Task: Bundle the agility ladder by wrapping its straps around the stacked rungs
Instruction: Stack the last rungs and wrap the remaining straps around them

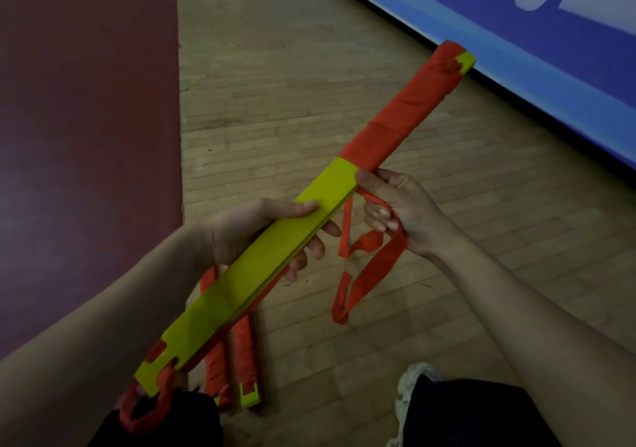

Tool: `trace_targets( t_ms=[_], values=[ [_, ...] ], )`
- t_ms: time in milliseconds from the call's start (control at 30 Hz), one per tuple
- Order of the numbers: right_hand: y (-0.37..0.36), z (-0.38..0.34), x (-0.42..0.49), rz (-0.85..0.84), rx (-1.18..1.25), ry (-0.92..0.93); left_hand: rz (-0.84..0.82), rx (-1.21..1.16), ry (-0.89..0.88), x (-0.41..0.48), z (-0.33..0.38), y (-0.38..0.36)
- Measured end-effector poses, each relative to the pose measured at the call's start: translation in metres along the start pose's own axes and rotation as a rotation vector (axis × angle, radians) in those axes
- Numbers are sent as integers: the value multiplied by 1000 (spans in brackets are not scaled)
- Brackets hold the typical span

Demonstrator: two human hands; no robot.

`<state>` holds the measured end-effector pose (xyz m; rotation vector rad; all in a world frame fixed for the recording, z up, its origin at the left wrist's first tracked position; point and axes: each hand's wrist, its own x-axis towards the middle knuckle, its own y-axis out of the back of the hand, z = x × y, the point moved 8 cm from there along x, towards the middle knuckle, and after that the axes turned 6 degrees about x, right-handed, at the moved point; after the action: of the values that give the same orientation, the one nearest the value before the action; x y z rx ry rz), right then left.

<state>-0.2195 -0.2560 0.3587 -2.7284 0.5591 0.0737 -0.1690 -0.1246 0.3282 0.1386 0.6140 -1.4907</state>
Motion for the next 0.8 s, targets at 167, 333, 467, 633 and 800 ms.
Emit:
trace_targets(
  t_ms=[167,333,467,633,800],
  values=[
    [8,8,2,-3,-231,-14,62,-50,9,5,-4,12],
    [15,17,0,21,-338,-78,173,2,-36,7,0,18],
    [19,12,-1,98,-434,11,245,10,-70,9,4,22],
    [24,9,-4,155,-458,9,296,-11,-102,11,7,27],
    [16,12,-5,108,-488,-14,427,78,-65,14,2,33]
  ],
)
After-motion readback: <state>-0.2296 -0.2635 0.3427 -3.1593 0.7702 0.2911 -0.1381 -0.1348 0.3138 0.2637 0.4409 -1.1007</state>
